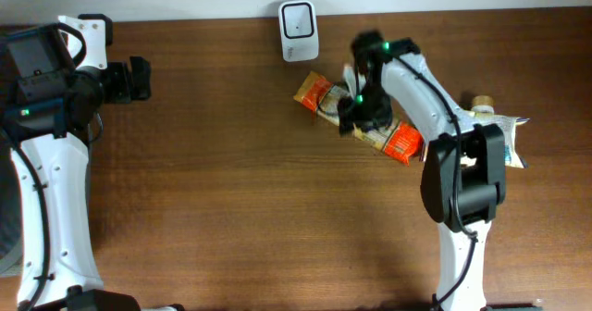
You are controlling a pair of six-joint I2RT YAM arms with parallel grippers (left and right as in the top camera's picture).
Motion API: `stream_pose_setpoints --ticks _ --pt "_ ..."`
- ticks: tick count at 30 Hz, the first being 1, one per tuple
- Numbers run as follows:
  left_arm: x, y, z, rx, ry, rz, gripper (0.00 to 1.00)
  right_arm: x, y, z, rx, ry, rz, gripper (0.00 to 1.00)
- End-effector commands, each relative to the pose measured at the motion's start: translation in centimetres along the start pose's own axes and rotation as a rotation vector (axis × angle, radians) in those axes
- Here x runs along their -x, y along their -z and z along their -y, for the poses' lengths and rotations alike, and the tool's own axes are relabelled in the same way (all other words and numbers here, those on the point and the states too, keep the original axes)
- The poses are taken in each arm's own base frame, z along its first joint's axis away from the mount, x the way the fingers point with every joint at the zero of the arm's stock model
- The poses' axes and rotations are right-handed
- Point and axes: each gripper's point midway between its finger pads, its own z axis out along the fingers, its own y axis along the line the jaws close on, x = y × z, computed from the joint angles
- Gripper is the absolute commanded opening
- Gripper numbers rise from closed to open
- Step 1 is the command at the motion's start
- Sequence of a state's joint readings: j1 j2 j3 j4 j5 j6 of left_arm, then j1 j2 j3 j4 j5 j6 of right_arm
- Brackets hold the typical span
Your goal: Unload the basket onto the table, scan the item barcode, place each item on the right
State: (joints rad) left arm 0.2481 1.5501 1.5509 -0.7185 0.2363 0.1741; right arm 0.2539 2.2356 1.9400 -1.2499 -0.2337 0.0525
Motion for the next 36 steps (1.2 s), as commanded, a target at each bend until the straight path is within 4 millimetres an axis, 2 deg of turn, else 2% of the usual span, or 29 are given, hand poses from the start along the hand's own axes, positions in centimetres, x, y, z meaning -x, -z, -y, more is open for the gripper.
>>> stream_pose_setpoints --ticks 1,2,4,6,7,8,10,12,15,17,19,20,21,23,25,26,27,28,29,30,32,36 --pt "0.4 0.6 0.1 -0.006 0.008 0.016 0.99 5.8 5.5 -0.2 -0.032 0.010 0.276 0.51" --pt "0.4 0.6 0.1 -0.006 0.008 0.016 0.99 7.4 4.9 1.0 -0.069 -0.041 0.325 0.50" --pt "0.4 0.6 0.1 -0.006 0.008 0.016 0.99 8.8 2.6 2.9 -0.126 -0.115 0.340 0.50" --pt "0.4 0.6 0.1 -0.006 0.008 0.016 0.99 9.0 -0.5 3.6 -0.129 -0.150 0.298 0.52" --pt "0.4 0.6 0.1 -0.006 0.008 0.016 0.99 8.8 -1.7 3.9 -0.128 -0.166 0.272 0.56" --pt "0.4 0.6 0.1 -0.006 0.008 0.016 0.99 8.5 -2.7 3.9 -0.125 -0.172 0.250 0.56" --pt "0.4 0.6 0.1 -0.006 0.008 0.016 0.99 8.0 -4.8 3.2 -0.105 -0.160 0.202 0.58" --pt "0.4 0.6 0.1 -0.006 0.008 0.016 0.99 7.5 -5.9 0.9 -0.027 -0.107 0.166 0.58" --pt "0.4 0.6 0.1 -0.006 0.008 0.016 0.99 6.1 -6.6 -4.8 0.127 0.076 0.114 0.58" --pt "0.4 0.6 0.1 -0.006 0.008 0.016 0.99 3.6 -7.5 -9.6 0.178 0.242 0.047 0.59" --pt "0.4 0.6 0.1 -0.006 0.008 0.016 0.99 1.2 -8.3 -13.3 0.204 0.392 -0.008 0.60" --pt "0.4 0.6 0.1 -0.006 0.008 0.016 0.99 -0.6 -8.8 -15.5 0.203 0.486 -0.046 0.65" --pt "0.4 0.6 0.1 -0.006 0.008 0.016 0.99 -1.3 -8.5 -16.3 0.201 0.498 -0.063 0.65" --pt "0.4 0.6 0.1 -0.006 0.008 0.016 0.99 -1.4 -5.8 -16.9 0.193 0.431 -0.076 0.64" --pt "0.4 0.6 0.1 -0.006 0.008 0.016 0.99 -0.4 -1.0 -15.4 0.162 0.280 -0.043 0.63" --pt "0.4 0.6 0.1 -0.006 0.008 0.016 0.99 0.4 2.3 -12.5 0.079 0.116 -0.012 0.61" --pt "0.4 0.6 0.1 -0.006 0.008 0.016 0.99 0.5 3.9 -10.4 0.017 0.020 0.000 0.61" --pt "0.4 0.6 0.1 -0.006 0.008 0.016 0.99 0.1 5.8 -7.0 -0.075 -0.096 0.002 0.61" --pt "0.4 0.6 0.1 -0.006 0.008 0.016 0.99 -0.7 6.7 -4.1 -0.147 -0.176 -0.023 0.61" --pt "0.4 0.6 0.1 -0.007 0.008 0.016 0.99 -1.4 6.8 -1.5 -0.187 -0.217 -0.062 0.60" --pt "0.4 0.6 0.1 -0.006 0.008 0.016 0.99 -3.1 5.2 1.4 -0.203 -0.286 -0.157 0.59" --pt "0.4 0.6 0.1 -0.006 0.008 0.016 0.99 -7.6 1.8 6.0 -0.300 -0.391 -0.349 0.49"
